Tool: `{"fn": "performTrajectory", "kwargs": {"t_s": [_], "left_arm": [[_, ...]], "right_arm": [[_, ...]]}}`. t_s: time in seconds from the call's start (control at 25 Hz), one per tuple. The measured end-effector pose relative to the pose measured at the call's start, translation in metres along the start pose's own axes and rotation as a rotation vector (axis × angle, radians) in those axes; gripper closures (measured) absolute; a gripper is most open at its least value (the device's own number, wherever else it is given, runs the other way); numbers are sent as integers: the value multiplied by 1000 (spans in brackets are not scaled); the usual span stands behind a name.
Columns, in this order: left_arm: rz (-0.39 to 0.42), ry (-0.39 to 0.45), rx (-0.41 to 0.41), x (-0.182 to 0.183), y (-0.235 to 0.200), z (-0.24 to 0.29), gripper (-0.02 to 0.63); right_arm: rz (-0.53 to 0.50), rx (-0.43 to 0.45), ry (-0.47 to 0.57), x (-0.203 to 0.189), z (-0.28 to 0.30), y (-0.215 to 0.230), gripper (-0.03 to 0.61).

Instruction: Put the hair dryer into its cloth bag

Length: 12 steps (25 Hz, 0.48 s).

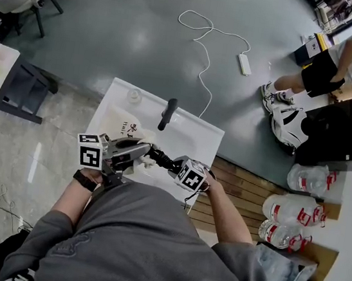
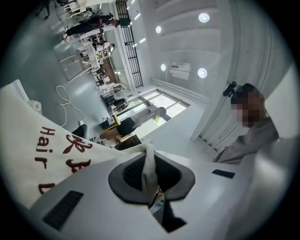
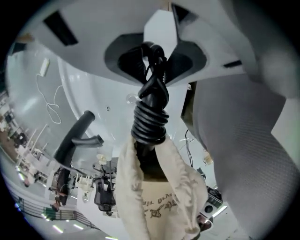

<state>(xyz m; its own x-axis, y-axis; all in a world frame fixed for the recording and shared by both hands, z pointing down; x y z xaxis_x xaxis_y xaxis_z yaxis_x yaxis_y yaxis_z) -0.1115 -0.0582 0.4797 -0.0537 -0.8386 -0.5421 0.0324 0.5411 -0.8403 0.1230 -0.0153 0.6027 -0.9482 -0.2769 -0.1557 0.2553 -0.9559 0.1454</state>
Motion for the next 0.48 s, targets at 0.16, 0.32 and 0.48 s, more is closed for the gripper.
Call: {"fn": "performTrajectory", "kwargs": {"t_s": [0.16,0.32,0.48], "left_arm": [[19,-22,24,-1,0,1,598],[39,-52,44,-1,-1,8,598],[56,-86,44,-2,0,15,598]], "right_arm": [[-64,-3,-48,0,-28,3,457],[-82,4,-76,6,-53,7,456],[-74,51,-93,14,-69,13,455]]}}
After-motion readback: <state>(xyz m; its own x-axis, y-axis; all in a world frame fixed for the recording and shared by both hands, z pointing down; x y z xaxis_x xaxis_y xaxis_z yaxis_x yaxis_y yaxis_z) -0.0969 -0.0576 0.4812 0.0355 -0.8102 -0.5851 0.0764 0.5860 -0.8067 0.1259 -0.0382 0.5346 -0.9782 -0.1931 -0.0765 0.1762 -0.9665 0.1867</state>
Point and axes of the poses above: the fingertips, and each gripper's own axes: z forward along the fingers, y to its right, x out of its top, the point moved 10 cm from there along -z, backward along the fingers, and after that the axes turned 13 degrees about -y, right-handed, at the moved point
